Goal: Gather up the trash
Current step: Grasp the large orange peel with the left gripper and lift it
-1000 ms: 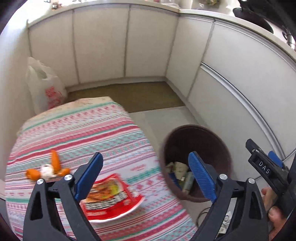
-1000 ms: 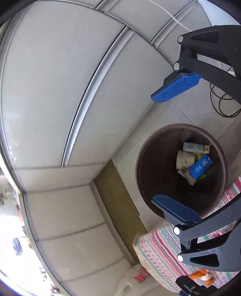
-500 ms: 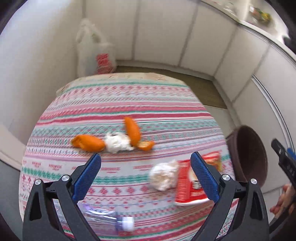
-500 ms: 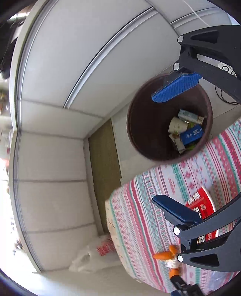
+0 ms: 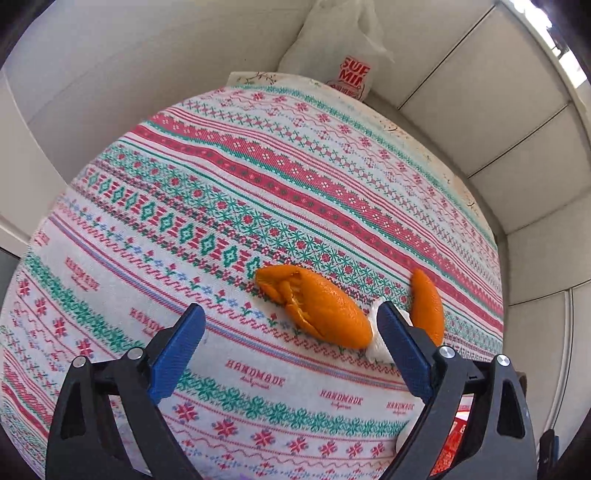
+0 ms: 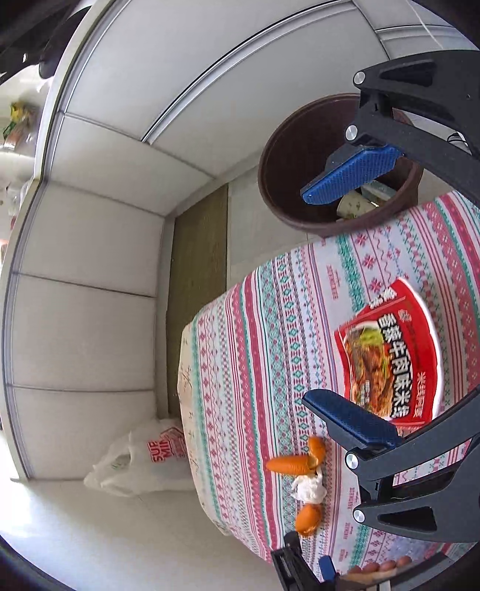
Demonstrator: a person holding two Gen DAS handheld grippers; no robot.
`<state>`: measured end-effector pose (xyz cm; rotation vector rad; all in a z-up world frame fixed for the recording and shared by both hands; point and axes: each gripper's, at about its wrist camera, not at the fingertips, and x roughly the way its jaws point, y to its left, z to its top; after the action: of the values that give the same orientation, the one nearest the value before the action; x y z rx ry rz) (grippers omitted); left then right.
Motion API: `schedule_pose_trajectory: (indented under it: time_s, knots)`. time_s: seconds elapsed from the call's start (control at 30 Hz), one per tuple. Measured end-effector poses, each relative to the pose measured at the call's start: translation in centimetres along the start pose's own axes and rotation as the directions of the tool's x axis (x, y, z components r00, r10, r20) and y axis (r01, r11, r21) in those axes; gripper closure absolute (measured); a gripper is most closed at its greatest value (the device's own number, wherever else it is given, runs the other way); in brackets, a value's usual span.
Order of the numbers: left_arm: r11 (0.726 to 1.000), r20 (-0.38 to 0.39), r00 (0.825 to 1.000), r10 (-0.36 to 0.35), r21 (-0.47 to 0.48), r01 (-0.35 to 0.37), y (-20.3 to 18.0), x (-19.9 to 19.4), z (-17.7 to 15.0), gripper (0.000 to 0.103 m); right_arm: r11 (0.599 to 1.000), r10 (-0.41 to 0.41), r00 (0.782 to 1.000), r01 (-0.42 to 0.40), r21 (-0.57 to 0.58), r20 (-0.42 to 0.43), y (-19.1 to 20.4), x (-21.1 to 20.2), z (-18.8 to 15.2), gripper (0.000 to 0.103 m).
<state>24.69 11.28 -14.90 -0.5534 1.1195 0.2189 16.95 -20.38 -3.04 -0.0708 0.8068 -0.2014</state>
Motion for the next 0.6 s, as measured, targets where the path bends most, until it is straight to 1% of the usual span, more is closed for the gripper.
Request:
schedule_pose_trajectory:
  time_s: [0.03, 0.13, 0.2, 0.23, 0.3, 0.37, 0.5, 0.6]
  knots:
    - [1.0, -0.008, 1.0, -0.003, -0.001, 0.003, -0.3, 0.6, 0.0, 0.018, 1.0, 0.004, 1.0, -0.004, -0.007, -0.003, 0.4, 0.1, 0.0, 0.007]
    - [1.0, -0.033, 0.999, -0.004, -0.004, 0.004, -1.3, 1.7, 0.0, 0.03, 1.0, 0.005, 1.0, -0.005, -0.025, -0.007, 1.0, 0.2, 0.1, 0.007]
    - [1.0, -0.041, 0.999, 0.01, 0.011, -0.01, -2.0, 2.3, -0.1, 0.045, 1.0, 0.008, 1.0, -0.008, -0.031, -0.01, 1.3, 0.2, 0.0, 0.007]
    - [1.0, -0.044, 0.999, 0.008, 0.02, -0.008, -2.2, 2.5, -0.2, 0.047, 0.999, 0.01, 1.0, -0.011, -0.031, -0.011, 1.3, 0.2, 0.1, 0.007]
    - [0.999, -0.029, 1.0, 0.01, 0.042, -0.009, -2.4, 2.5, -0.4, 0.057, 0.999, 0.017, 1.0, -0.018, -0.028, -0.012, 1.4, 0.2, 0.3, 0.007]
    - [0.999, -0.024, 1.0, -0.013, 0.045, 0.014, -2.3, 2.2, -0.4, 0.061, 0.999, 0.027, 1.0, -0.027, -0.022, -0.014, 1.5, 0.3, 0.4, 0.007]
    - [0.995, -0.017, 0.998, -0.055, 0.085, 0.056, -1.8, 1.3, -0.7, 0.072, 0.998, 0.067, 0.997, -0.067, -0.009, -0.03, 1.9, 0.3, 0.6, 0.007]
    - [0.992, 0.007, 0.997, -0.082, 0.1, 0.081, -1.1, -0.8, -0.9, 0.076, 0.991, 0.13, 0.991, -0.13, -0.005, -0.044, 2.9, 0.1, 0.7, 0.007]
